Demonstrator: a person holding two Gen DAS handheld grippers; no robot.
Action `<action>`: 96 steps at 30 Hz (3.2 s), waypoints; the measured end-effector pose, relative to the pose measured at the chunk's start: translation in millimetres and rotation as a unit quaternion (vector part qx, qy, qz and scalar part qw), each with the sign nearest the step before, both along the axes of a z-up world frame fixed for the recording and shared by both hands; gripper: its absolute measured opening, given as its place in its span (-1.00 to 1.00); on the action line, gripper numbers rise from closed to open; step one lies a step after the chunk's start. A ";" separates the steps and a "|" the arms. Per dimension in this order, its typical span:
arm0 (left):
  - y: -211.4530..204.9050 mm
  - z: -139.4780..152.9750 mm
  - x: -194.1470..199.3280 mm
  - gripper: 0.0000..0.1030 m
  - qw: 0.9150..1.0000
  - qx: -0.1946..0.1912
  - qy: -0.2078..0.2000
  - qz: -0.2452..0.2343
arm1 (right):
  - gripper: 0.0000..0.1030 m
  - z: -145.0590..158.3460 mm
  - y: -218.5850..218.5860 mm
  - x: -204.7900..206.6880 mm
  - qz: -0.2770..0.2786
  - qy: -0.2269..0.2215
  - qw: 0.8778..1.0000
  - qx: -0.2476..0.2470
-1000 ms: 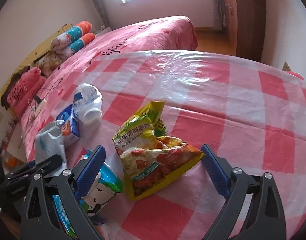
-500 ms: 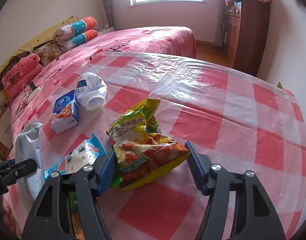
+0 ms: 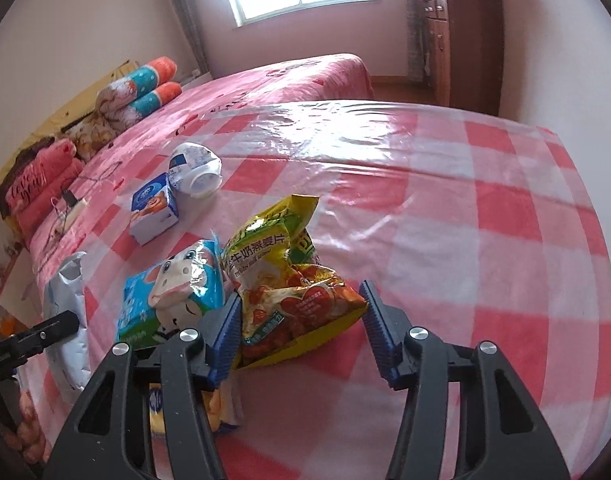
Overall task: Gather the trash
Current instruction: 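Grasp the yellow snack bag with the right tool while the left tool holds the wipes pack, then carry the wipes pack and yellow snack bag over the pink bin with both tools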
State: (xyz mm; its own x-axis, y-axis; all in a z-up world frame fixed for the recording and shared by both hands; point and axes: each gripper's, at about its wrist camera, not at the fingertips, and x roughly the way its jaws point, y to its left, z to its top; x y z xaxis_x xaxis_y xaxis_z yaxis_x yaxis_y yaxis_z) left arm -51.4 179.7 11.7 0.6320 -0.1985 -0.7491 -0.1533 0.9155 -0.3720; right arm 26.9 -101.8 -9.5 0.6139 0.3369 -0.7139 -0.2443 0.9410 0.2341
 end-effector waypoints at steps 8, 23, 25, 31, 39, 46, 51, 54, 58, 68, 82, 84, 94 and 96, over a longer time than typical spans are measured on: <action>-3.8 -2.5 -21.7 0.32 1.000 0.000 0.000 -0.010 | 0.10 3.0 -17.4 -35.5 -0.028 -0.006 0.999 0.040; -14.0 -0.4 -60.0 0.32 0.999 -0.006 -0.002 -0.033 | 0.10 7.3 -34.7 -97.6 -0.033 0.001 0.994 0.104; -15.2 -1.2 -65.7 0.32 0.999 -0.006 -0.001 -0.035 | 0.10 6.9 -32.8 -104.4 -0.030 0.005 0.994 0.107; -15.9 0.6 -79.5 0.33 0.999 -0.007 -0.003 -0.038 | 0.10 9.4 -25.3 -119.7 -0.018 0.008 0.993 0.114; -9.3 3.7 -97.0 0.33 0.999 -0.011 -0.008 -0.040 | 0.09 13.8 -4.4 -139.9 0.008 0.009 0.995 0.104; 5.4 0.5 -116.3 0.33 0.999 -0.017 -0.005 -0.035 | 0.09 17.5 18.8 -153.9 0.039 0.012 0.994 0.101; 19.1 1.7 -132.1 0.33 0.999 -0.022 -0.007 -0.028 | 0.09 19.8 41.8 -163.6 0.067 0.015 0.993 0.097; 28.3 3.5 -140.1 0.33 0.999 -0.023 -0.009 -0.021 | 0.09 21.4 56.7 -169.3 0.085 0.019 0.991 0.097; 45.7 5.0 -154.3 0.33 1.000 -0.023 -0.012 -0.003 | 0.09 22.2 75.8 -175.8 0.110 0.023 0.989 0.094; 91.2 0.0 -193.3 0.33 0.999 -0.024 -0.007 0.046 | 0.09 29.8 130.6 -198.3 0.179 0.031 0.980 0.084; 150.3 -5.4 -261.9 0.33 0.992 -0.024 0.004 0.120 | 0.09 27.5 229.5 -238.2 0.307 0.059 0.948 0.059; 158.3 -7.8 -270.9 0.33 0.991 -0.025 0.009 0.132 | 0.09 24.5 246.1 -245.6 0.329 0.065 0.941 0.053; 199.4 -35.0 -314.2 0.33 0.980 -0.032 0.046 0.190 | 0.09 3.4 313.2 -284.4 0.414 0.089 0.906 0.014; 206.1 -40.0 -319.9 0.33 0.978 -0.033 0.052 0.198 | 0.09 -0.3 324.3 -292.1 0.427 0.091 0.900 0.003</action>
State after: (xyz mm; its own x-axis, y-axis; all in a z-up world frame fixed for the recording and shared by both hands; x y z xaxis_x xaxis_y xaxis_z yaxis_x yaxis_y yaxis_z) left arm -371.3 385.7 -28.2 0.5896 -0.0029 -0.8077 -0.5321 0.7510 -0.3911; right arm -265.2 222.5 -9.8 0.0027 0.6347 -0.7727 -0.8350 0.4266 0.3475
